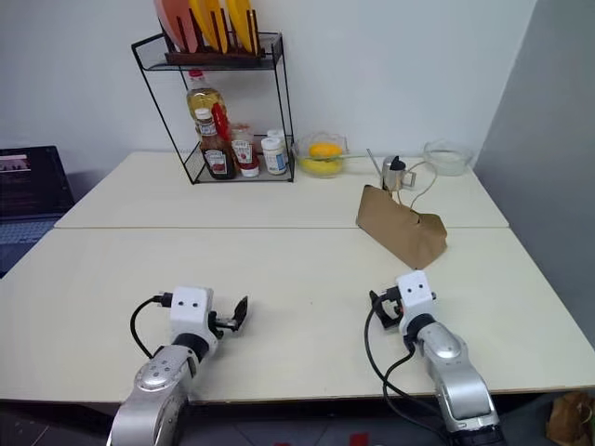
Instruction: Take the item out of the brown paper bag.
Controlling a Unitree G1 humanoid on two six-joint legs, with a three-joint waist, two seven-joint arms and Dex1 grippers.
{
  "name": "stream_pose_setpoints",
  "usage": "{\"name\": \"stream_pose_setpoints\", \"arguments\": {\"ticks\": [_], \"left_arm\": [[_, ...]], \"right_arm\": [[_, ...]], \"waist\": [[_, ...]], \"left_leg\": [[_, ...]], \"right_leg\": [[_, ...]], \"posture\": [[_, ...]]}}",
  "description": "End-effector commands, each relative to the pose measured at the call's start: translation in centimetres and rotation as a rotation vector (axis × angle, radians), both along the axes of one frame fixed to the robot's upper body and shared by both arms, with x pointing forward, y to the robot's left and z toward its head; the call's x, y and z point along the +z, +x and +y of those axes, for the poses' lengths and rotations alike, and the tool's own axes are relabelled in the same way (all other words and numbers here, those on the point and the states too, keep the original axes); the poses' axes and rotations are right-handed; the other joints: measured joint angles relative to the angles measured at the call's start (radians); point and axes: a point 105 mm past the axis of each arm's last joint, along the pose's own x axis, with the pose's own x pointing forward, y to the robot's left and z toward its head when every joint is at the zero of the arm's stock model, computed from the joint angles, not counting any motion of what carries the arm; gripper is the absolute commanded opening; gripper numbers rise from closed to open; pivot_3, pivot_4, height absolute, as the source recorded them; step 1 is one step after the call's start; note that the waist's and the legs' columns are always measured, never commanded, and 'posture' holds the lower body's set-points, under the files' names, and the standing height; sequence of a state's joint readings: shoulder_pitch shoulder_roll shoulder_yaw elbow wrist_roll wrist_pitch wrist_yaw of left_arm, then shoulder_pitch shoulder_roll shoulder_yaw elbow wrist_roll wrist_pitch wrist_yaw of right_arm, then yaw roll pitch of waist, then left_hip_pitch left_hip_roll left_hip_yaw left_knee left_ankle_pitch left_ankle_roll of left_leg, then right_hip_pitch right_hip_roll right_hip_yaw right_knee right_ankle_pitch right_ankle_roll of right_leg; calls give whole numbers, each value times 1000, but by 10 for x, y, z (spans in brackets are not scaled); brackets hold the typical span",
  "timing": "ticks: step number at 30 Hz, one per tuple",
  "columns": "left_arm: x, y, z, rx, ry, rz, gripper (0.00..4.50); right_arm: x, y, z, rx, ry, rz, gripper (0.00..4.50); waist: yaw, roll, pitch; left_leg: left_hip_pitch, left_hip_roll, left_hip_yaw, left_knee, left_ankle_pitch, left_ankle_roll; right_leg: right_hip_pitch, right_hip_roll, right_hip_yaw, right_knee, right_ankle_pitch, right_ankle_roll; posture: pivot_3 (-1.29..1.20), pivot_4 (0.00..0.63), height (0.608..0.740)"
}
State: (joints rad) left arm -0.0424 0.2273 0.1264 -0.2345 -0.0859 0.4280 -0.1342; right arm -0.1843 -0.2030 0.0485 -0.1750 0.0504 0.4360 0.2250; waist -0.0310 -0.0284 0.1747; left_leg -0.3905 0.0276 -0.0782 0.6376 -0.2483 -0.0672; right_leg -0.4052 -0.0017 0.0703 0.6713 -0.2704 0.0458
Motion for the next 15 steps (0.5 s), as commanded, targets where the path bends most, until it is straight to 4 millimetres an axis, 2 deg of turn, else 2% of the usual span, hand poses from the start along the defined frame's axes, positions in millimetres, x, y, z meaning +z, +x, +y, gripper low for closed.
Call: {"name": "stream_pose_setpoints", "arguments": {"ticks": [1, 5, 9, 13, 15], "left_arm": [[14, 1, -1, 12, -5, -51, 4423], [15, -1, -4, 14, 3, -63, 4423], [16, -1, -7, -4, 2, -64, 4423], [25, 1, -13, -96, 24, -67, 4423], [32, 4, -16, -140, 4, -68, 4423]], "right_arm": [[15, 3, -1, -34, 49, -43, 4500], [13, 2, 7, 15, 7, -48, 4500], [17, 3, 6, 6, -15, -58, 4500], [36, 3, 10, 55, -126, -141, 4500], [53, 5, 11, 62, -168, -194, 4500]], "waist": [[0, 0, 0], [0, 0, 0], [-1, 0, 0], [-1, 0, 0], [-1, 0, 0]], "left_leg": [[0, 0, 0, 0, 0, 0], [0, 0, 0, 0, 0, 0], [0, 0, 0, 0, 0, 0], [0, 0, 0, 0, 0, 0], [0, 0, 0, 0, 0, 0]], "right_leg": [[0, 0, 0, 0, 0, 0], [0, 0, 0, 0, 0, 0], [0, 0, 0, 0, 0, 0], [0, 0, 0, 0, 0, 0], [0, 0, 0, 0, 0, 0]], "posture": [[0, 150, 740], [0, 150, 740], [0, 150, 740], [0, 150, 740], [0, 150, 740]]}}
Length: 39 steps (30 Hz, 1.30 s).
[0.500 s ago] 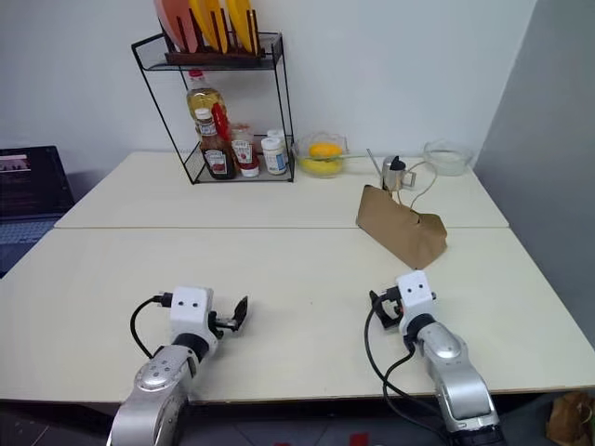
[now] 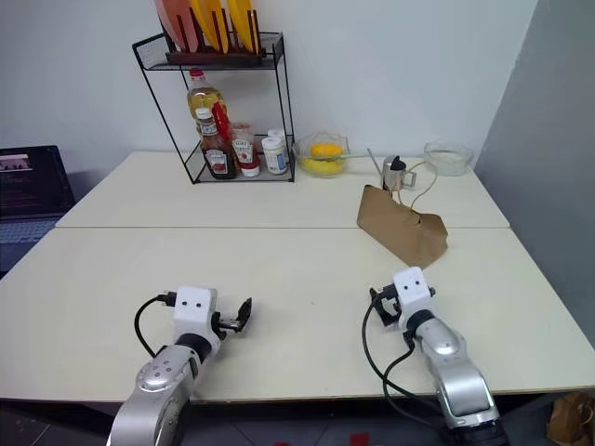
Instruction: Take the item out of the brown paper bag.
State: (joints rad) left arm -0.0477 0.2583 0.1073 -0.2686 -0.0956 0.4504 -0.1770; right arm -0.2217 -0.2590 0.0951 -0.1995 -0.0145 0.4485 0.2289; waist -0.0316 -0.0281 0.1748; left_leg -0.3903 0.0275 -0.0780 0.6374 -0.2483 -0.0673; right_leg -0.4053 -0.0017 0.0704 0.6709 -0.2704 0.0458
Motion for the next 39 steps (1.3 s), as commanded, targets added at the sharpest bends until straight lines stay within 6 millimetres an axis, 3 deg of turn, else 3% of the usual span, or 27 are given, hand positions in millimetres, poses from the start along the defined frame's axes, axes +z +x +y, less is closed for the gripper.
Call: {"name": "stream_pose_setpoints", "arguments": {"ticks": [1, 5, 8, 10, 13, 16, 25, 29, 39], "left_arm": [[38, 7, -14, -131, -24, -82, 4423], [72, 10, -30, -285, -38, -131, 4423], [106, 10, -44, -445, -24, -158, 4423], [128, 7, -55, -546, -5, -176, 4423], [162, 3, -69, -656, 19, -224, 4423], [181, -5, -82, -730, 70, -259, 4423], [194, -21, -97, -835, 135, -268, 4423], [198, -20, -103, -835, 124, -290, 4423], [203, -19, -111, -840, 100, -335, 4423]], "right_arm": [[58, 5, 13, 54, -97, -206, 4500], [101, 13, 21, 54, -223, -344, 4500], [145, 26, 26, 19, -324, -468, 4500], [162, 36, 26, -8, -412, -517, 4500], [175, 61, 16, -75, -601, -567, 4500], [165, 83, -1, -101, -805, -523, 4500], [167, 111, -62, -193, -950, -388, 4500], [182, 121, -75, -239, -936, -385, 4500], [191, 135, -88, -173, -1005, -250, 4500]], "waist": [[0, 0, 0], [-1, 0, 3], [-1, 0, 4], [-1, 0, 4], [0, 0, 4], [0, 0, 4], [-2, 0, 5], [-5, 0, 5], [-7, 2, 7]], "left_leg": [[0, 0, 0, 0, 0, 0], [-1, 0, 0, 0, 0, 0], [-1, 0, -1, -1, 0, 0], [-3, 0, -1, -1, 0, 0], [-4, 0, -2, -1, 0, 0], [-5, -1, -2, -2, 0, 0], [-8, -1, 0, -5, 0, 0], [-7, -1, 0, -5, 0, 0], [-7, -1, 0, -5, 0, -1]], "right_leg": [[0, 0, 0, 0, 0, 0], [-1, 0, -1, 0, 1, 1], [-1, 0, -1, -1, 0, 0], [-3, 0, -1, -1, 1, 0], [-2, 0, -3, -4, 3, -4], [-1, -1, -3, -8, 5, -3], [-5, -2, -1, -8, 5, -3], [-5, -2, -1, -8, 5, -4], [-5, -2, -1, -8, 6, -4]], "posture": [[0, 150, 740], [0, 150, 740], [0, 150, 740], [0, 150, 740], [0, 150, 740], [0, 150, 740], [0, 150, 740], [0, 150, 740], [0, 150, 740]]}}
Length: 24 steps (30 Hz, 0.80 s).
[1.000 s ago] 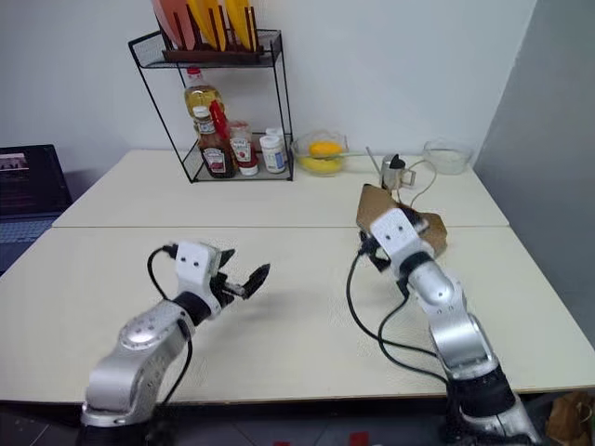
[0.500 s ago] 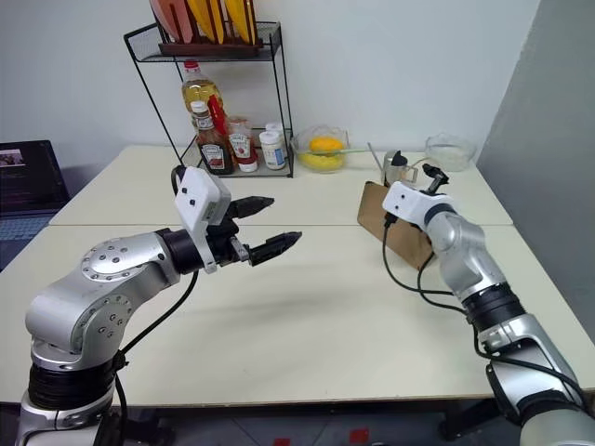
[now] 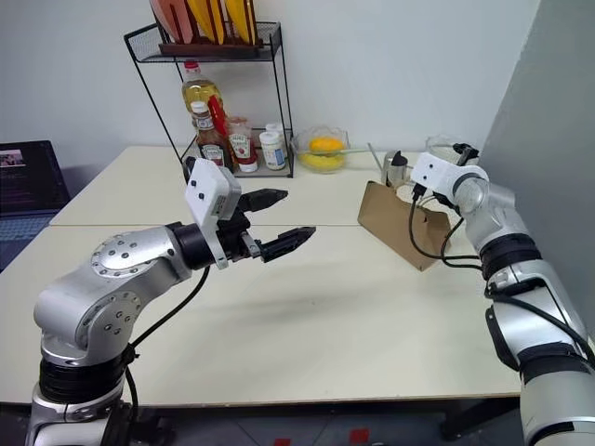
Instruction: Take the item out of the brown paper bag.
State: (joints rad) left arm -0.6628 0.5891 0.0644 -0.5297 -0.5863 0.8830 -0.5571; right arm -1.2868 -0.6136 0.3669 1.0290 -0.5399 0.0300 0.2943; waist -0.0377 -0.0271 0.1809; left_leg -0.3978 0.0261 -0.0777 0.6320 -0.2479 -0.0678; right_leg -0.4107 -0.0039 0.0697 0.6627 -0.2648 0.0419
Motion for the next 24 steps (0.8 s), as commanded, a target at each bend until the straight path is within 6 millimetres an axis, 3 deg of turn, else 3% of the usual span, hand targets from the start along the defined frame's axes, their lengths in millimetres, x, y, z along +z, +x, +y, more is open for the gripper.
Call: {"name": "stream_pose_setpoints", "arguments": {"ticks": [1, 6, 10, 15, 20, 24], "left_arm": [[17, -4, -6, -14, -22, -95, 4423], [21, 3, -11, 11, -52, -122, 4423], [16, -1, -17, -23, -55, -105, 4423], [18, 0, -18, -17, -56, -113, 4423], [21, -2, -16, -18, -60, -119, 4423], [25, 1, -15, 2, -66, -139, 4423]], "right_arm": [[24, 1, 3, 25, -13, -2, 4500], [22, 4, 10, 40, 95, 78, 4500], [8, 6, 16, 40, 83, 132, 4500], [1, 7, 7, -13, -21, 136, 4500], [2, 8, 11, -18, 17, 127, 4500], [14, 9, 19, -9, 69, 86, 4500]], "waist": [[-2, 1, 1], [-7, 1, 1], [-8, 1, 1], [-9, 1, 1], [-12, 1, 1], [-16, 1, 1]], "left_leg": [[0, 0, 0, 0, 0, 0], [1, 0, 0, 0, 0, 0], [1, 0, 0, 0, 0, 0], [1, 0, 0, 0, 0, -1], [1, 0, 0, 0, 0, -1], [1, 0, 0, 0, 0, -1]], "right_leg": [[0, 0, 0, 0, 0, 0], [0, 0, 0, 0, 1, -1], [0, 0, 0, 1, 1, -1], [0, 0, 0, 1, 1, -1], [0, 0, 0, 1, 1, -1], [0, 0, 0, 2, 1, -1]], "posture": [[0, 150, 740], [0, 150, 740], [0, 150, 740], [0, 150, 740], [0, 150, 740], [0, 150, 740]]}}
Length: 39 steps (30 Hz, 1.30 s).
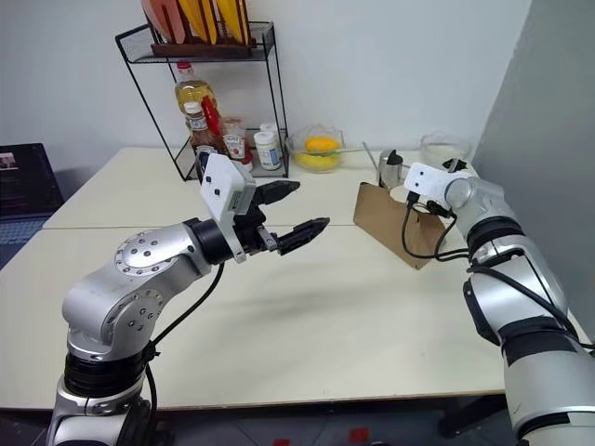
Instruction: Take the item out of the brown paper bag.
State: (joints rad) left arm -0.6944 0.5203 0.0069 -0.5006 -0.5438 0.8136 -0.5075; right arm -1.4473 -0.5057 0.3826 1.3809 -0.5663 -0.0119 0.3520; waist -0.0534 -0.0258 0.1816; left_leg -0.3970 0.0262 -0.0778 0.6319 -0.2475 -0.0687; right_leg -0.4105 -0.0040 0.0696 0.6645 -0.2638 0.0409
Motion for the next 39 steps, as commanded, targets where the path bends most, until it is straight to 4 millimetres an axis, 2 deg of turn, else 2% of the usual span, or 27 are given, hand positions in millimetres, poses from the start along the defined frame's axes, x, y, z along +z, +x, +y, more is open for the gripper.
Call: {"name": "stream_pose_setpoints", "arguments": {"ticks": [1, 3, 8, 22, 25, 35, 36, 39], "left_arm": [[19, -4, 1, 12, -20, -89, 4423], [20, -4, 1, 15, -22, -92, 4423], [20, -2, 2, 26, -23, -96, 4423], [26, 1, -1, 21, -37, -122, 4423], [25, 0, -1, 23, -35, -124, 4500], [26, 1, 0, 29, -36, -128, 4500], [26, 1, 0, 29, -38, -128, 4500], [24, 2, 1, 33, -35, -124, 4500]], "right_arm": [[42, 1, 11, 19, 32, -112, 4500], [50, 2, 17, 29, 75, -138, 4500], [62, 1, 26, 59, 58, -156, 4500], [45, 3, 15, 11, -157, -135, 4500], [46, 3, 14, 7, -176, -141, 3969], [57, 2, 8, -8, -291, -205, 284], [59, 2, 8, -6, -298, -215, 30], [71, 1, 13, 11, -299, -276, 30]], "waist": [[-1, 0, 0], [-1, 1, 1], [-2, 1, 1], [-2, 1, 1], [-2, 1, 1], [-2, 1, 1], [-2, 1, 1], [-2, 1, 1]], "left_leg": [[0, 0, 0, 0, 0, 0], [0, 0, 0, 0, 0, 0], [0, 0, 0, 0, 0, 0], [0, 0, 0, 0, 0, 0], [0, 0, 0, 0, 0, 0], [0, 0, 0, 0, 0, 0], [0, 0, 0, 0, 0, 0], [0, 0, 0, 0, 0, 0]], "right_leg": [[0, 0, 0, 0, 0, 0], [0, 0, 0, 0, 0, 0], [0, 0, 0, 0, 0, 0], [0, 0, 0, 0, 0, 0], [0, 0, 0, 0, 0, 0], [0, 0, 0, 1, 0, 0], [0, 0, 0, 1, 0, 0], [0, 0, 0, 1, 0, 0]], "posture": [[0, 150, 740], [0, 150, 740], [0, 150, 740], [0, 150, 740], [0, 150, 740], [0, 150, 740], [0, 150, 740], [0, 150, 740]]}}
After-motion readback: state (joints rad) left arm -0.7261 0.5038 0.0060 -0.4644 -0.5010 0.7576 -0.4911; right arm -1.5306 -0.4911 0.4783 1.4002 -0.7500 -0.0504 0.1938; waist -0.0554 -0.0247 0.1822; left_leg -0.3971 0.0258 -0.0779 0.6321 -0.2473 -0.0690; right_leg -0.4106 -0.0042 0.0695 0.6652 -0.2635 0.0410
